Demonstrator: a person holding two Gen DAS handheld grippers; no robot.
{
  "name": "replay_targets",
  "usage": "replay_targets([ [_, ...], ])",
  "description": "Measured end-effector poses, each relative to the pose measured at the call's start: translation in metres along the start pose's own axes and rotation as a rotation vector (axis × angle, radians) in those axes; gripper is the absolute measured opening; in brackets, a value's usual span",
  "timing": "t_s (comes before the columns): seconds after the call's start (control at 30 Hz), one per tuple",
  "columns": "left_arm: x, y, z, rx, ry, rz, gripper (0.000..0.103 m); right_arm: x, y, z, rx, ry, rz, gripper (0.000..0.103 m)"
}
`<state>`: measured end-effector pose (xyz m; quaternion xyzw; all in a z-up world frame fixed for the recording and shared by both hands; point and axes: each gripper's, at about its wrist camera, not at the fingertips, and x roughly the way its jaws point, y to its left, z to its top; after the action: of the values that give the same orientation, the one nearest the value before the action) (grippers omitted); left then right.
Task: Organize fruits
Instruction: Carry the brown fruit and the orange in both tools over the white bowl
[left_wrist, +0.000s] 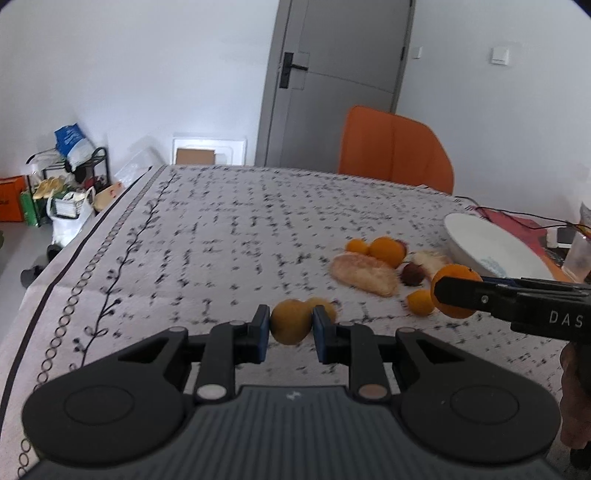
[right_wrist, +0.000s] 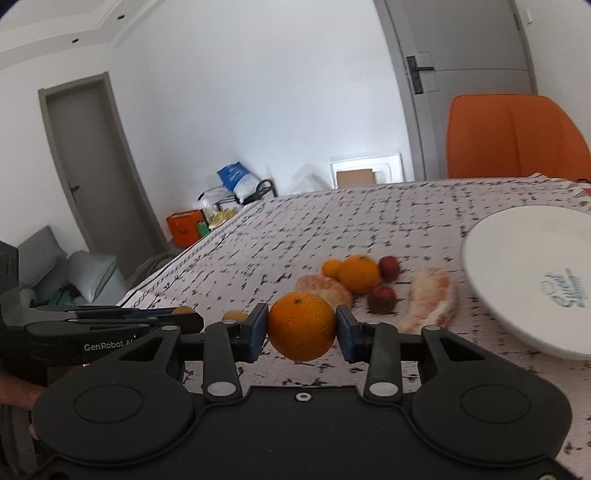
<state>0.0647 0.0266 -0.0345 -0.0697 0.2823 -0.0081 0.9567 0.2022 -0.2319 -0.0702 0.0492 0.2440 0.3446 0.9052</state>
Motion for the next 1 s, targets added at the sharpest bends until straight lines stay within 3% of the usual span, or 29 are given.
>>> replay_targets([
  [0.53,0.012,-0.045,0.019,0.062,-0.028,-0.086,0.023,-0.034,-0.04,0.006,0.05,-0.084,-0.112,0.037],
  [1.0,0.037,-0.098,0.024,0.13,-0.003,-0.139,0.023,-0.066,-0.093,0.001,0.111,-0.149,-0.215,0.037],
])
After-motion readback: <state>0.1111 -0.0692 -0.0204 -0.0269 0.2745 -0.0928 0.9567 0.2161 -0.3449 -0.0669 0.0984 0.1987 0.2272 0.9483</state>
